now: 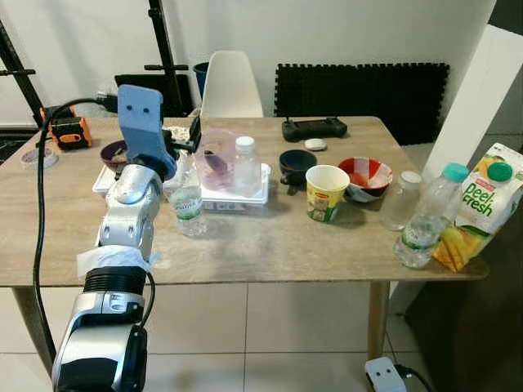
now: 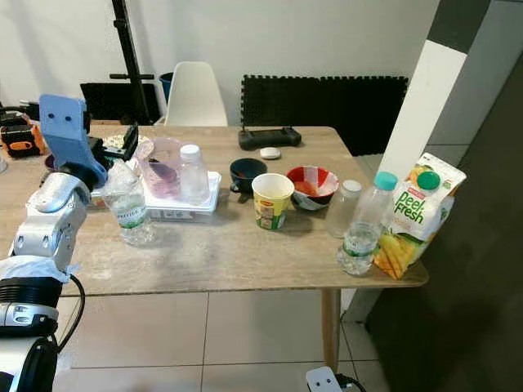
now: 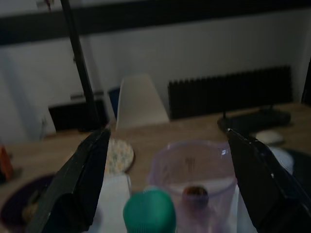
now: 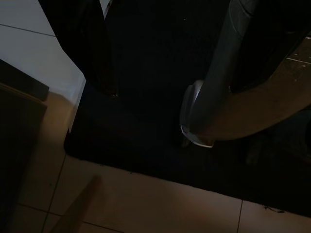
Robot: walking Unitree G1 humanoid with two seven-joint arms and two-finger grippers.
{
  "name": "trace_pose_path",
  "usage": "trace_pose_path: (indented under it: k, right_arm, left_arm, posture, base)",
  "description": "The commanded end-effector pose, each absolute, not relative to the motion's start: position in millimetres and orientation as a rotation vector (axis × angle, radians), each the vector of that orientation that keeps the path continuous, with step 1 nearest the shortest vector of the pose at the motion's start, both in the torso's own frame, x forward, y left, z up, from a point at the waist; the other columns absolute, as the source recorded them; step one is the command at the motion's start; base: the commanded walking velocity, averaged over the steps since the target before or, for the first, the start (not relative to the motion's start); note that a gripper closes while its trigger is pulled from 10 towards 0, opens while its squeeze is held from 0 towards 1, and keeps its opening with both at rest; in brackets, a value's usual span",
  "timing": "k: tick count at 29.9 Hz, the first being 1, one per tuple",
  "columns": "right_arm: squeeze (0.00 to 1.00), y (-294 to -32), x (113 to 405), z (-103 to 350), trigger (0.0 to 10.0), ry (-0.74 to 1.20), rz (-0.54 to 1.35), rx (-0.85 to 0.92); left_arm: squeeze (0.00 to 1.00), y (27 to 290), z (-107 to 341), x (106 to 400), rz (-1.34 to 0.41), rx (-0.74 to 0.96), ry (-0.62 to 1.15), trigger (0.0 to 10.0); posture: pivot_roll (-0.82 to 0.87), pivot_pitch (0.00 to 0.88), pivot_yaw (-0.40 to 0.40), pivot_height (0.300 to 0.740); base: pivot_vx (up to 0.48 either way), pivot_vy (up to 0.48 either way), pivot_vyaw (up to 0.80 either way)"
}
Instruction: Restocking fridge
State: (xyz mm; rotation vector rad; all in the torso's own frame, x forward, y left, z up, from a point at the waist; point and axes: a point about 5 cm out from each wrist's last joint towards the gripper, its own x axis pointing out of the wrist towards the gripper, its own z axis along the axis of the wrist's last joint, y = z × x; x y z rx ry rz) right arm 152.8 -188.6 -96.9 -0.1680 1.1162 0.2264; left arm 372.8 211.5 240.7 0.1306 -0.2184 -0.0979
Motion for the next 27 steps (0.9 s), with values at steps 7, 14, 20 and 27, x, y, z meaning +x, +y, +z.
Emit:
trace_pose_path:
  k: [7,14,20,27]
  right_arm:
    - [0.00,-186.1,146.2,-99.9,10.0,1.144,0.234,-0.168]
    - [0.00,-188.2,146.2,-99.6,10.0,1.144,0.230,-0.175]
    - [0.00,-189.1,146.1,-99.5,10.0,1.144,0.228,-0.175]
    - [0.00,-191.1,146.5,-99.1,10.0,1.143,0.221,-0.176]
  left_arm:
    - [0.00,214.9,229.1,372.4,-0.087,0.064,-0.138,10.0]
    - [0.00,208.6,214.8,373.0,-0.121,0.013,-0.076,10.0]
    - [0.00,205.0,213.1,372.5,-0.143,-0.001,-0.072,0.0]
    - [0.00,209.3,217.4,373.0,-0.124,0.005,-0.082,0.0]
  posture:
    - [-0.02,0.000,-0.015,0.740]
    - [-0.03,0.000,-0.017,0.740]
    - [-0.04,0.000,-0.017,0.740]
    - [-0.04,0.000,-0.016,0.740]
  base:
    - [0.000,0.000,0.00]
    - [0.000,0.000,0.00]
    - [0.000,0.000,0.00]
    - [0.000,0.000,0.00]
